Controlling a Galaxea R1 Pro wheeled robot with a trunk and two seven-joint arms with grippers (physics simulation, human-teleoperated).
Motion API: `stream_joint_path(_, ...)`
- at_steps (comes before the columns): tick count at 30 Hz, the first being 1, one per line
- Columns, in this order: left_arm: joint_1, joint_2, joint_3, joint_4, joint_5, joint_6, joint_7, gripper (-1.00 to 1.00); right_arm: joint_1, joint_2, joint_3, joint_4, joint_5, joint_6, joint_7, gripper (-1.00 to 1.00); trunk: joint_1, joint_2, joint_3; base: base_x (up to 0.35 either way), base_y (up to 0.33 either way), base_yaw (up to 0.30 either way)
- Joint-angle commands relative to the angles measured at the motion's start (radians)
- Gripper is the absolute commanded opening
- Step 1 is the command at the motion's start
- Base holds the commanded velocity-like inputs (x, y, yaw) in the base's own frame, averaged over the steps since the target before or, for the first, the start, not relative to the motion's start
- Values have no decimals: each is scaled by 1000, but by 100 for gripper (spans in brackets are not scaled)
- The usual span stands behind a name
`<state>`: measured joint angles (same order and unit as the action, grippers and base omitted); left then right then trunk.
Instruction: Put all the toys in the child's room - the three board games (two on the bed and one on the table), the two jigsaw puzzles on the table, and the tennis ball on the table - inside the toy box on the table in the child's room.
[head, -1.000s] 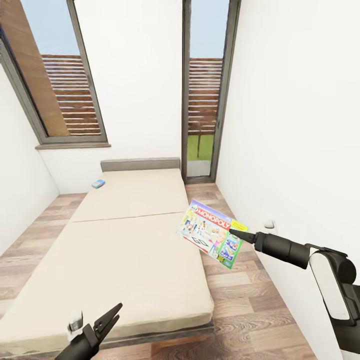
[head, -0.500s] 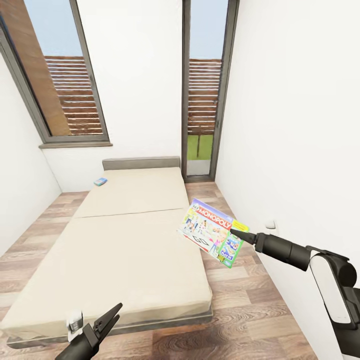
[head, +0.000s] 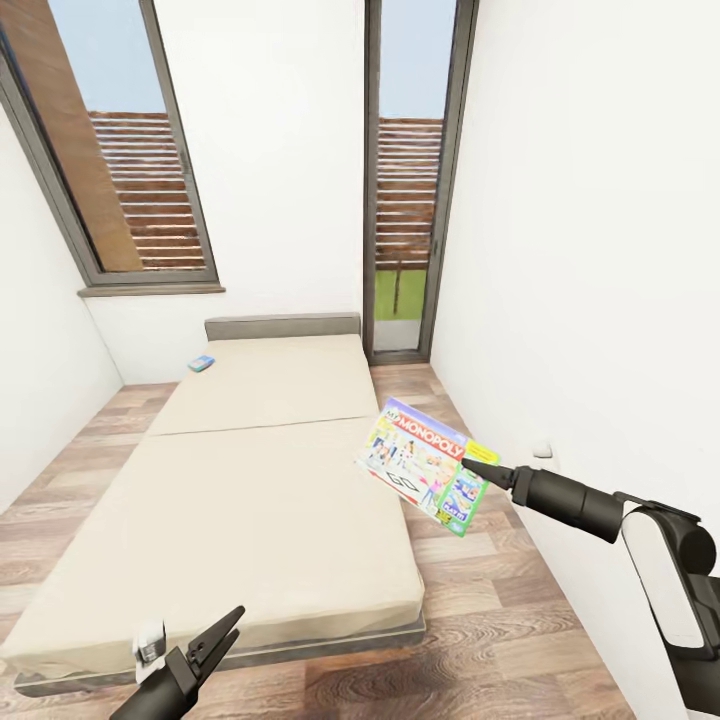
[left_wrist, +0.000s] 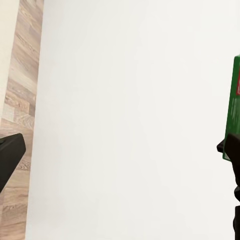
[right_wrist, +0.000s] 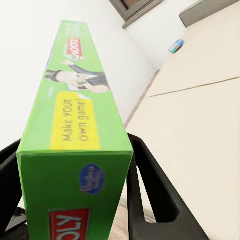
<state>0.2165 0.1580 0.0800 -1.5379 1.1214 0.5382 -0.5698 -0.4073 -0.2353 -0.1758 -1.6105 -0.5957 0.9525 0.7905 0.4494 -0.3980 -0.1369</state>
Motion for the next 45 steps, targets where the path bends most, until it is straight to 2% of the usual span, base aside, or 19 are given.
stream_joint_path(1, 0, 0, 1, -1, 8, 8, 1, 100, -1, 1, 0, 0, 2, 4, 3, -100, 1, -2, -2, -2, 0, 61)
stream_joint_path(24, 0, 0, 0, -1, 9, 8, 0, 100, -1, 9, 9, 0, 4, 5, -8, -100, 1, -2, 11, 0, 0, 231)
stream_joint_path(45, 0, -1, 0, -1, 9, 7, 2, 100, -2, 8, 8, 0, 5, 6, -35, -100, 1, -2, 31, 0, 0, 232)
